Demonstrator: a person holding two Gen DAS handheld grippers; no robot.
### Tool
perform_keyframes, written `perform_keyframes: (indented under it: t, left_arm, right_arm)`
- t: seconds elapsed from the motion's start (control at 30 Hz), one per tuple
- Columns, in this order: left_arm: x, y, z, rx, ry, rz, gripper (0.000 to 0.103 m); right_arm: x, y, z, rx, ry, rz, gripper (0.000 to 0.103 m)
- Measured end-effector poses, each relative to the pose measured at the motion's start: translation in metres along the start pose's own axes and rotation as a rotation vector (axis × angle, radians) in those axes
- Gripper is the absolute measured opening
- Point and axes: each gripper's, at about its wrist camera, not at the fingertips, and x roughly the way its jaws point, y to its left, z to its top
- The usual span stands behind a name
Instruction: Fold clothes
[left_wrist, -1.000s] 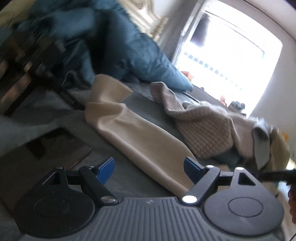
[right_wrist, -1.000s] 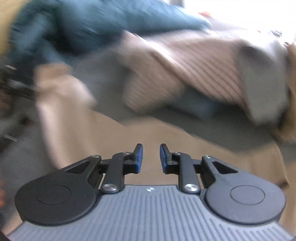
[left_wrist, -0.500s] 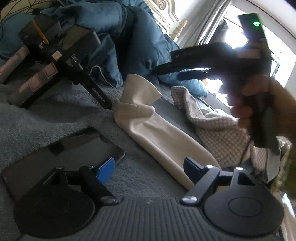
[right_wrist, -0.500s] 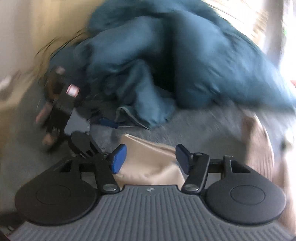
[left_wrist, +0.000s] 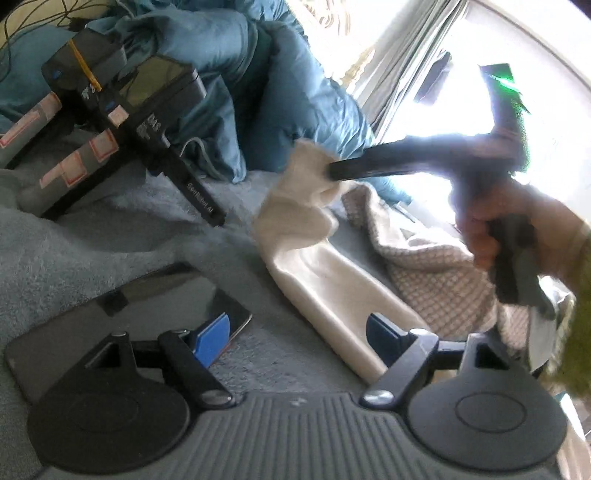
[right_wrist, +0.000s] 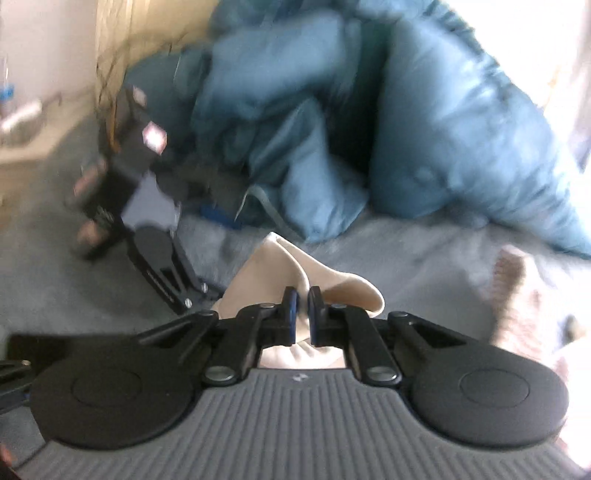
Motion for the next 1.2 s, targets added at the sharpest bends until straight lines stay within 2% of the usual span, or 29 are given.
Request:
perform_keyframes:
  t: [0.1,0.23,0.33,0.4,0.53,0.63,0.67,0.73,0.83,0.9,0.97,1.07,1.2]
  left_arm:
    - [-0.007,-0.004,0.000,0.005,-0.028,-0.043,0.082]
    - [-0.019,-0.009,0.002,-0.007,-0.059,-0.125,0.082]
    - [-0.032,-0.015,0.003,0.016,-0.098,-0.178,0.083]
    - [-0.039,-0.019,0.003,0.030,-0.117,-0.209,0.084]
    - [-0.052,-0.024,0.003,0.027,-0.150,-0.266,0.085]
    - [-0.066,-0.023,0.004,-0.001,-0.186,-0.177,0.085]
    - [-0.071,-0.022,0.004,-0.012,-0.199,-0.132,0.085]
    - [-0.083,-0.020,0.007,-0.045,-0.236,0.013,0.084]
    - [-0.103,-0.013,0.003,-0.100,-0.333,0.118,0.085]
    - [-0.106,-0.012,-0.001,-0.078,-0.363,0.183,0.085]
    - [-0.103,-0.015,-0.006,-0.045,-0.353,0.222,0.085]
    - [-0.094,-0.022,-0.009,-0.017,-0.294,0.225,0.085]
    - [-0.085,-0.035,-0.012,0.077,-0.243,0.180,0.085]
  right_arm:
    - [-0.058,-0.012,-0.009,0.068,-0.113,-0.048,0.005]
    - [-0.144,-0.020,-0.016,0.123,-0.319,-0.053,0.005]
    - [-0.188,-0.019,-0.006,0.134,-0.451,-0.030,0.005]
    - [-0.208,-0.010,0.006,0.087,-0.509,-0.026,0.005]
    - [-0.210,0.007,0.036,-0.010,-0.511,0.018,0.005]
    - [-0.185,0.023,0.056,-0.079,-0.467,0.079,0.005]
    - [-0.175,0.028,0.062,-0.103,-0.450,0.102,0.005]
    - [-0.147,0.043,0.071,-0.130,-0.417,0.156,0.005]
    - [-0.109,0.068,0.079,-0.173,-0.362,0.197,0.010]
    - [-0.101,0.085,0.081,-0.209,-0.348,0.165,0.012]
    - [-0.099,0.093,0.082,-0.234,-0.355,0.126,0.019]
    - [-0.137,0.076,0.077,-0.160,-0.379,0.067,0.026]
    - [-0.227,0.052,0.040,-0.064,-0.347,-0.080,0.041]
